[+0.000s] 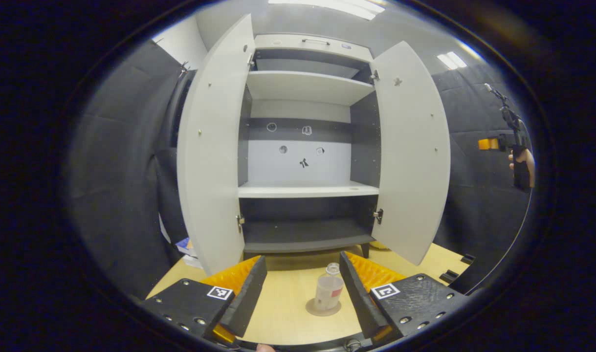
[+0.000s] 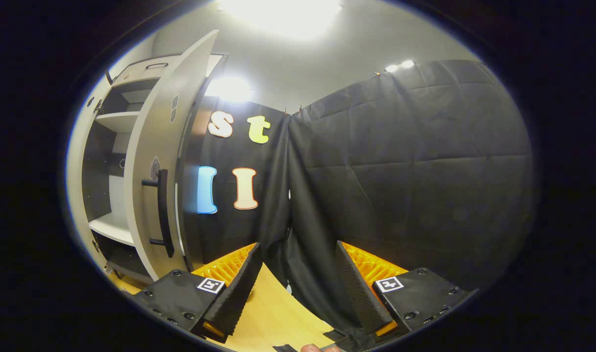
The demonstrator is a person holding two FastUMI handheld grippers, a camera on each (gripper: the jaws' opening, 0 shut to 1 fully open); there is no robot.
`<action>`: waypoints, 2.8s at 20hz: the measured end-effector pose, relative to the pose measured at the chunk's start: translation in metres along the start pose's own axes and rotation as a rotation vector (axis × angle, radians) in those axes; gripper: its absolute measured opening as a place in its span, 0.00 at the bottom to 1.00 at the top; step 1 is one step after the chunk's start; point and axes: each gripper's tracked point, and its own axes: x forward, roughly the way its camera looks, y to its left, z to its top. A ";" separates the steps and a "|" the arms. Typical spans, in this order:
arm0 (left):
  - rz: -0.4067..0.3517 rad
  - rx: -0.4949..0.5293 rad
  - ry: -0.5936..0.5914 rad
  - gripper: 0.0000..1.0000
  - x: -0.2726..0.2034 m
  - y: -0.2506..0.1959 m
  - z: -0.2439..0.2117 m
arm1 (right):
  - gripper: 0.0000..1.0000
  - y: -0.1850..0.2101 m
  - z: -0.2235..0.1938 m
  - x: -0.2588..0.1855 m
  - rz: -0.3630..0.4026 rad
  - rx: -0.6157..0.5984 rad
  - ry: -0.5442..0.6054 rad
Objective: Grasp the bottle in the cabinet with the left hand and place it on the coaster, then close the right door with the right hand and the left door with the left hand.
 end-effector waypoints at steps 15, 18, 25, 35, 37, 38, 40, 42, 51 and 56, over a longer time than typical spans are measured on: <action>0.109 -0.100 -0.047 0.93 0.015 0.031 0.181 | 0.96 0.068 0.036 0.049 0.296 0.052 -0.041; 0.152 -0.144 -0.090 0.87 0.020 0.030 0.201 | 0.96 0.095 0.032 0.063 0.407 0.039 -0.025; 0.280 -0.114 -0.062 0.91 0.006 0.019 0.193 | 0.96 0.136 0.013 0.081 0.585 0.058 0.044; 0.318 -0.103 -0.056 0.87 -0.005 0.028 0.187 | 0.94 0.198 0.021 0.048 0.664 0.067 0.035; 0.306 -0.110 -0.054 0.87 -0.006 0.037 0.185 | 0.94 0.217 0.023 0.040 0.666 0.049 0.027; 0.298 -0.109 -0.055 0.87 -0.007 0.042 0.184 | 0.90 0.225 0.025 0.036 0.664 0.044 0.020; 0.292 -0.102 -0.045 0.87 -0.010 0.056 0.178 | 0.94 0.245 0.024 0.030 0.659 0.054 0.021; 0.284 -0.098 -0.036 0.87 -0.017 0.070 0.171 | 0.94 0.269 0.026 0.026 0.661 0.054 0.028; 0.332 -0.110 -0.029 0.87 -0.053 0.171 0.143 | 0.98 0.300 0.016 0.000 0.623 0.149 0.082; 0.347 -0.064 -0.016 0.87 -0.047 0.221 0.135 | 0.98 0.280 0.000 -0.007 0.532 0.118 0.099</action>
